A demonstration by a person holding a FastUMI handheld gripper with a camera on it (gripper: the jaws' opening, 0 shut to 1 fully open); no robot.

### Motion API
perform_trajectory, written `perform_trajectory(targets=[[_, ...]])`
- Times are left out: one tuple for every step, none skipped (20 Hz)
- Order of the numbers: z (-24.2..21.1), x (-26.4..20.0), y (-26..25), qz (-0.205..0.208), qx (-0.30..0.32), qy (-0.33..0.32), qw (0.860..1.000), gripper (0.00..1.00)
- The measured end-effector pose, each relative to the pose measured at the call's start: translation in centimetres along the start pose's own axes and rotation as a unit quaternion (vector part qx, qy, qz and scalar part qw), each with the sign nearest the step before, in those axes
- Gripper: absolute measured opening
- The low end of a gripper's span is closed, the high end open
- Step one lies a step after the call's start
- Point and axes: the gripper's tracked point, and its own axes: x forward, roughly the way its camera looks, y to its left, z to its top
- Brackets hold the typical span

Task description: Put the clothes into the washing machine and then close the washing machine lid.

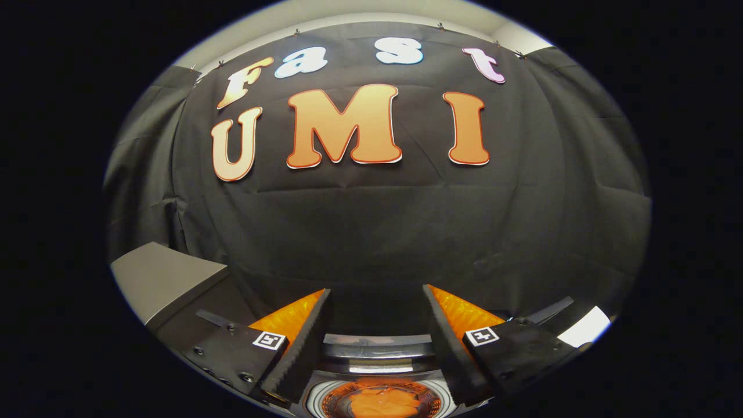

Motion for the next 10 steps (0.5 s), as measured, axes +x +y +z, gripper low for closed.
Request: perform_trajectory(targets=[[-0.3, -0.4, 0.0, 0.0, 0.0, 0.0, 1.0, 0.97], [-0.3, -0.4, 0.1, 0.0, 0.0, 0.0, 1.0, 0.97], [-0.4, -0.6, 0.1, -0.001, 0.0, -0.001, 1.0, 0.97], [-0.8, -1.0, 0.2, -0.002, -0.001, -0.002, 1.0, 0.97], [-1.0, -1.3, 0.3, -0.003, -0.001, -0.002, 1.0, 0.97], [-1.3, -2.0, 0.2, -0.003, -0.001, 0.0, 1.0, 0.97], [-1.8, -2.6, 0.2, -0.004, -0.001, 0.003, 1.0, 0.97], [-2.2, -3.1, 0.2, -0.004, -0.001, 0.005, 1.0, 0.97], [-2.6, -3.7, 0.2, -0.004, -0.002, 0.007, 1.0, 0.97], [-2.9, -4.0, 0.3, -0.003, -0.002, 0.009, 1.0, 0.97]])
